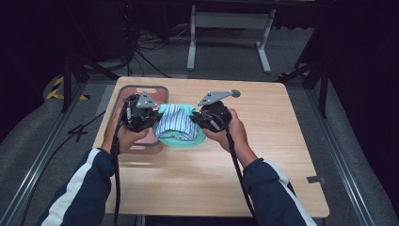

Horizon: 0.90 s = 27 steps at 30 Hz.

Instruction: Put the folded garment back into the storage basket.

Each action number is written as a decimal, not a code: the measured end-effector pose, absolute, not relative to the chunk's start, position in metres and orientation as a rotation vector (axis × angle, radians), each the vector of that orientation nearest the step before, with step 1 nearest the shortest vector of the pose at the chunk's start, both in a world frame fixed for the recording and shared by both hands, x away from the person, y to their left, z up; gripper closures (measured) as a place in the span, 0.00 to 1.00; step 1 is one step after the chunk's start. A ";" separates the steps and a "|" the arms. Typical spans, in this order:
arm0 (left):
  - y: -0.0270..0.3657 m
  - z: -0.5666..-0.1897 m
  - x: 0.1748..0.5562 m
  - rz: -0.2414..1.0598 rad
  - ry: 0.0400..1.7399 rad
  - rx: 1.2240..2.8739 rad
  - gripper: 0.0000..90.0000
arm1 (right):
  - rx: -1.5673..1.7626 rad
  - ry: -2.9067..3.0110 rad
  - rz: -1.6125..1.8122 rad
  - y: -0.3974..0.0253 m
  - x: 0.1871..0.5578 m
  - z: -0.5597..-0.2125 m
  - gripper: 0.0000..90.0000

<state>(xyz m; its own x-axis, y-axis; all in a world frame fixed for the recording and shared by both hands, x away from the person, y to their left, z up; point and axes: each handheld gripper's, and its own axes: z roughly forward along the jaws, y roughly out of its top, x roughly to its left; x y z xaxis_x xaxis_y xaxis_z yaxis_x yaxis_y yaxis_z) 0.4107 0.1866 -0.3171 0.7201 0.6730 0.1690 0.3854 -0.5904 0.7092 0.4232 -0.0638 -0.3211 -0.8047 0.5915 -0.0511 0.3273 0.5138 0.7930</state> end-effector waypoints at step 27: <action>0.248 -0.304 0.412 0.645 0.930 2.226 0.94 | 0.692 2.484 1.207 0.004 0.442 -0.316 0.92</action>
